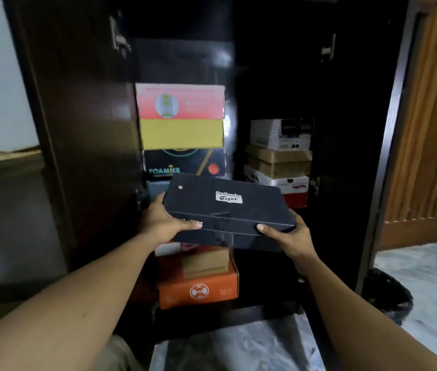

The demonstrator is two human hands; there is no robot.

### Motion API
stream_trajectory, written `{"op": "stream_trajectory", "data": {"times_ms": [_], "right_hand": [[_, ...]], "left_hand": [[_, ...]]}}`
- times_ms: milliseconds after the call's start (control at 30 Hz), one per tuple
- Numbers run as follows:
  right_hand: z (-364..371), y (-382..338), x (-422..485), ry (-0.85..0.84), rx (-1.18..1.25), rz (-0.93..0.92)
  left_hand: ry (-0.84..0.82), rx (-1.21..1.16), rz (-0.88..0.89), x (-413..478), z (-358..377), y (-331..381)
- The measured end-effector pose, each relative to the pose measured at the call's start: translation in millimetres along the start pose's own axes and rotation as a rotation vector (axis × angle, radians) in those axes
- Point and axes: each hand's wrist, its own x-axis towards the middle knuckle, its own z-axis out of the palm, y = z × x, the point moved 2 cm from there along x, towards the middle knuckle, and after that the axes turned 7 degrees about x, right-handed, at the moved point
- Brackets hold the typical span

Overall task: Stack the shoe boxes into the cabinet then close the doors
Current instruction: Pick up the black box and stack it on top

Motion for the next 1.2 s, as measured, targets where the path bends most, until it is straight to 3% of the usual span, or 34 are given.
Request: {"op": "stream_trajectory", "data": {"times_ms": [533,767,933,1100,1200], "right_hand": [[92.7,-182.3,179.6,0.039,0.106,-0.504],[141.4,-210.4,257.6,0.098,0.128,-0.547],[172.2,-214.7,298.5,-0.031,0.130,-0.528],[191.8,-206.4,322.6,-0.120,0.161,-0.474],[200.8,-198.0,332.6,-0.178,0.024,-0.443]], "left_hand": [[0.526,0.017,0.281,155.2,-85.8,147.6],[0.717,0.029,0.308,223.7,-106.4,181.0],[0.763,0.068,0.354,252.6,-117.1,187.5],[0.635,0.283,0.428,282.0,-107.1,162.4],[0.574,0.395,0.433,301.3,-96.2,148.4]]}}
